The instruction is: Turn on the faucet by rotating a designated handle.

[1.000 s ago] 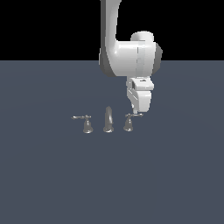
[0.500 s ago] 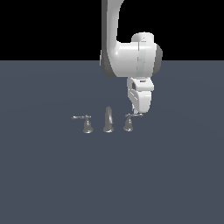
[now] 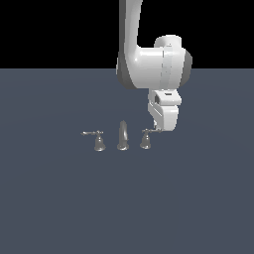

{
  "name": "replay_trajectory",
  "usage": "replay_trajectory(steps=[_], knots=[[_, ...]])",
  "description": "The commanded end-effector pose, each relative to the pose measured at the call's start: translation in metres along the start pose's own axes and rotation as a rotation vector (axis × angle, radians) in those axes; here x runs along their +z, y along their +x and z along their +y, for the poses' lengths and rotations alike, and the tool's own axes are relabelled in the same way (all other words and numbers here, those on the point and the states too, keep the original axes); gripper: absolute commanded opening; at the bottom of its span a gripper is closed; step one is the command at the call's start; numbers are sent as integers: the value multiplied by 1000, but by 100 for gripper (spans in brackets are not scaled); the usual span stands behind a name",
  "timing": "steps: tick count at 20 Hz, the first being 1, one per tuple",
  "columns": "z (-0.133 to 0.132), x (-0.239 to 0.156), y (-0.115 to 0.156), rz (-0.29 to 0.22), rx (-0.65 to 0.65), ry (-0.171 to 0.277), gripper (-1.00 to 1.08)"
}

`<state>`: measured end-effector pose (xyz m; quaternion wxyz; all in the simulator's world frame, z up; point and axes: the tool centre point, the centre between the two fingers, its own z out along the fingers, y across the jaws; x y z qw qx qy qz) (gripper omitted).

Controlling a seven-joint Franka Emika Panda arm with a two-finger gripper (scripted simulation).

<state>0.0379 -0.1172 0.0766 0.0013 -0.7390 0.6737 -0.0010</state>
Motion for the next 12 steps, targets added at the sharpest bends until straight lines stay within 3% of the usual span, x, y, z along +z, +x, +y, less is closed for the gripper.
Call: replay_trajectory(steps=[1, 4, 12], knots=[[11, 0, 6, 0, 4, -3, -100], [6, 0, 0, -1, -7, 4, -100], [32, 0, -2, 0, -2, 0, -100]])
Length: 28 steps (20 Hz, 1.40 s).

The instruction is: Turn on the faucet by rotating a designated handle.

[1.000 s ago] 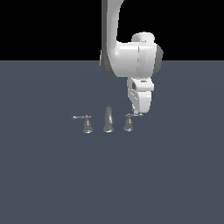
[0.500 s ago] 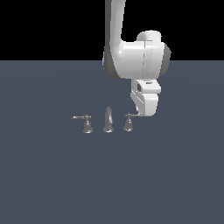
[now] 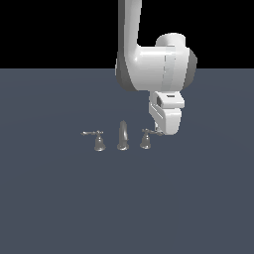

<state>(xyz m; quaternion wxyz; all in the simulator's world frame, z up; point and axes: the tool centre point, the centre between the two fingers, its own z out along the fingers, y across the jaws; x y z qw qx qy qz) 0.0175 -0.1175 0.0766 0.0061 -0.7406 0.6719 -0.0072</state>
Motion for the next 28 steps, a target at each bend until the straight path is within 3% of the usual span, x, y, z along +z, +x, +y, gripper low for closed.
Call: replay_trajectory(steps=[1, 7, 9, 21, 22, 23, 28], knots=[[15, 0, -1, -3, 4, -15, -100], [36, -1, -4, -3, 8, -18, -100], [29, 0, -1, 0, 9, -10, -100], [56, -1, -44, -2, 9, -19, -100], [56, -1, -44, -2, 9, -19, -100], [58, -1, -21, 6, 44, -18, -100], [48, -1, -56, 1, 25, -18, -100]])
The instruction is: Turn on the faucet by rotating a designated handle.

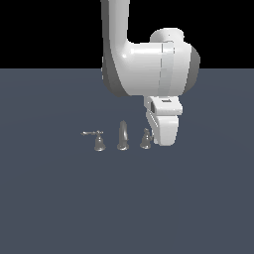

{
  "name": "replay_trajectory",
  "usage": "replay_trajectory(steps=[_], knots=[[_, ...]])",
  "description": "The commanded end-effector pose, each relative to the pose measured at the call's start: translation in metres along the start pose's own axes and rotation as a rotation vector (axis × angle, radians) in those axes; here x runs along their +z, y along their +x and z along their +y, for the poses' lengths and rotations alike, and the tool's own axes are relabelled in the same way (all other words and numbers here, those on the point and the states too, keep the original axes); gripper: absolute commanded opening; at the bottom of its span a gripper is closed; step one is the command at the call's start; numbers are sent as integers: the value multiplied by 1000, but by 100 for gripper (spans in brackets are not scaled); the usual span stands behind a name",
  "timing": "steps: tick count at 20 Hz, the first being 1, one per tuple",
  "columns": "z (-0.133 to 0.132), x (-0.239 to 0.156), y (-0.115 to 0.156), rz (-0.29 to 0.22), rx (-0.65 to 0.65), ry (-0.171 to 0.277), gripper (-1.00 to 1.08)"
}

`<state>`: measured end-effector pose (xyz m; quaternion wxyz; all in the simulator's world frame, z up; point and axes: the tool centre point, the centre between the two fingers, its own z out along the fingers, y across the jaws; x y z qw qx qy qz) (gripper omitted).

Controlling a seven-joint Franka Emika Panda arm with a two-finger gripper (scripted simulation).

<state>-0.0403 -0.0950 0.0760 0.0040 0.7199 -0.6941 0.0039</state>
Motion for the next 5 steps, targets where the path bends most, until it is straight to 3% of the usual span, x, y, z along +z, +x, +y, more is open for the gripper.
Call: replay_trajectory(steps=[1, 5], knots=[[-7, -1, -35, -8, -40, 1, -100], [-11, -1, -56, -11, -51, 1, -100]])
